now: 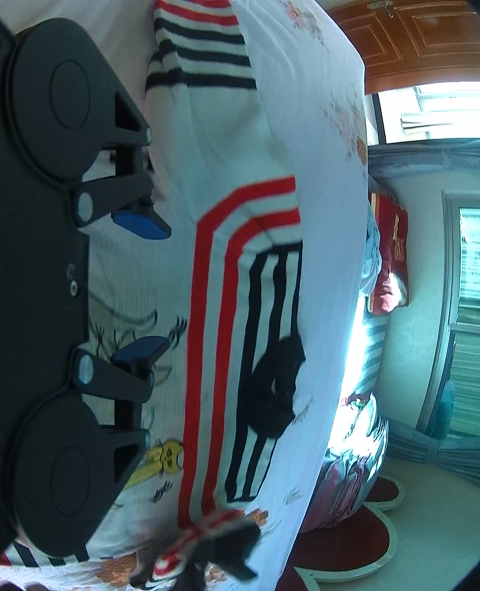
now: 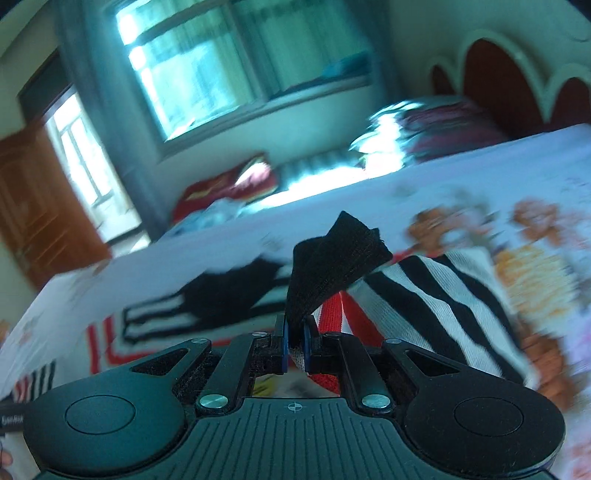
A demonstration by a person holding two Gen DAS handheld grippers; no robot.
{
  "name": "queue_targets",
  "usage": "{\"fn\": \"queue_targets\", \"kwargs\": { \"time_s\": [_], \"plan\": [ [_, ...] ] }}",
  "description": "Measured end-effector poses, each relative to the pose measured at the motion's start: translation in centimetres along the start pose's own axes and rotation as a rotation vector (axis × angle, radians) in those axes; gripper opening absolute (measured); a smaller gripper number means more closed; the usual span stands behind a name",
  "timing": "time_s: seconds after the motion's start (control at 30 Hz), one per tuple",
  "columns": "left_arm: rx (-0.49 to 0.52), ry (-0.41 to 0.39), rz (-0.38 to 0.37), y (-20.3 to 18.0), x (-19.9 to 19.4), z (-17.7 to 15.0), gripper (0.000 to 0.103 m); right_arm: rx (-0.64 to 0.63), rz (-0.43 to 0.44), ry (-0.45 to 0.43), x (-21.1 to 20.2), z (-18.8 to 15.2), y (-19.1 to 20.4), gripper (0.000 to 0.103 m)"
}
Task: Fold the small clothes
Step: 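Fold the sleeve across the sweater body with the right gripper, release, then grasp the sweater's side edge below the folded sleeve with the right gripper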
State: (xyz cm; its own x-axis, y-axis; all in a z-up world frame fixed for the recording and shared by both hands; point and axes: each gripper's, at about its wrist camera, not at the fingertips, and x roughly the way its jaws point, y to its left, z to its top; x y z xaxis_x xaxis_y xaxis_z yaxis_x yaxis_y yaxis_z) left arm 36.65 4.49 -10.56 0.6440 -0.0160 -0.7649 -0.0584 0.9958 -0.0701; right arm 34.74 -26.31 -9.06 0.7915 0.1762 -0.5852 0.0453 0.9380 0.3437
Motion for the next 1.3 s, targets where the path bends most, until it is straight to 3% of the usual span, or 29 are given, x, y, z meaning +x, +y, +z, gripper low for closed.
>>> {"fn": "queue_targets", "kwargs": {
  "time_s": [0.13,0.27,0.33,0.37,0.43,0.47,0.67,0.7,0.8,0.83,0.9,0.97,1.03,1.13,1.3],
  "plan": [
    [-0.015,0.014,-0.002,2.4,0.5,0.0,0.056,-0.036,0.04,0.102,4.1,-3.0,4.4,0.007],
    [-0.007,0.017,-0.042,2.9,1.1,0.2,0.056,-0.02,0.052,0.162,5.9,-4.7,5.8,0.008],
    [0.0,0.018,-0.078,2.6,1.3,0.2,0.057,-0.019,0.052,0.158,5.4,-4.8,5.7,0.016],
    [0.004,0.019,-0.1,2.3,1.4,0.2,0.064,-0.009,0.063,0.149,4.6,-5.0,5.7,0.02],
    [0.007,0.014,-0.145,1.3,1.5,0.3,0.075,0.001,0.058,0.132,3.4,-4.7,5.1,0.048],
    [0.009,0.011,-0.171,0.6,1.5,0.3,0.079,0.0,0.051,0.116,2.5,-4.6,4.8,0.052],
    [0.063,0.083,-0.275,-3.7,4.1,-0.5,0.083,-0.028,-0.067,0.051,-2.7,-4.6,1.7,0.054],
    [0.064,0.099,-0.277,-4.1,4.9,-0.7,0.081,-0.032,-0.091,0.047,-3.3,-4.7,1.0,0.054],
    [0.032,0.136,-0.28,-4.5,7.0,-1.2,0.062,-0.04,-0.172,0.045,-4.3,-5.1,-1.0,0.054],
    [0.018,0.128,-0.285,-4.4,7.3,-1.4,0.051,-0.028,-0.188,0.047,-4.5,-5.2,-1.7,0.054],
    [-0.003,0.095,-0.302,-4.2,7.6,-1.4,0.042,0.0,-0.21,0.051,-4.6,-5.3,-3.2,0.054],
    [-0.032,0.082,-0.318,-3.8,8.0,-1.3,0.022,0.012,-0.233,0.055,-4.5,-5.3,-4.5,0.054],
    [-0.062,0.079,-0.356,-3.4,8.4,-1.2,0.009,0.017,-0.252,0.062,-4.3,-5.1,-5.5,0.054],
    [-0.095,0.059,-0.378,-3.1,8.0,-0.7,0.006,0.016,-0.274,0.072,-3.8,-5.0,-6.6,0.054],
    [-0.154,-0.056,-0.426,-1.2,4.8,2.2,0.006,-0.017,-0.298,0.078,-2.2,-4.5,-6.8,0.053]
  ]
}}
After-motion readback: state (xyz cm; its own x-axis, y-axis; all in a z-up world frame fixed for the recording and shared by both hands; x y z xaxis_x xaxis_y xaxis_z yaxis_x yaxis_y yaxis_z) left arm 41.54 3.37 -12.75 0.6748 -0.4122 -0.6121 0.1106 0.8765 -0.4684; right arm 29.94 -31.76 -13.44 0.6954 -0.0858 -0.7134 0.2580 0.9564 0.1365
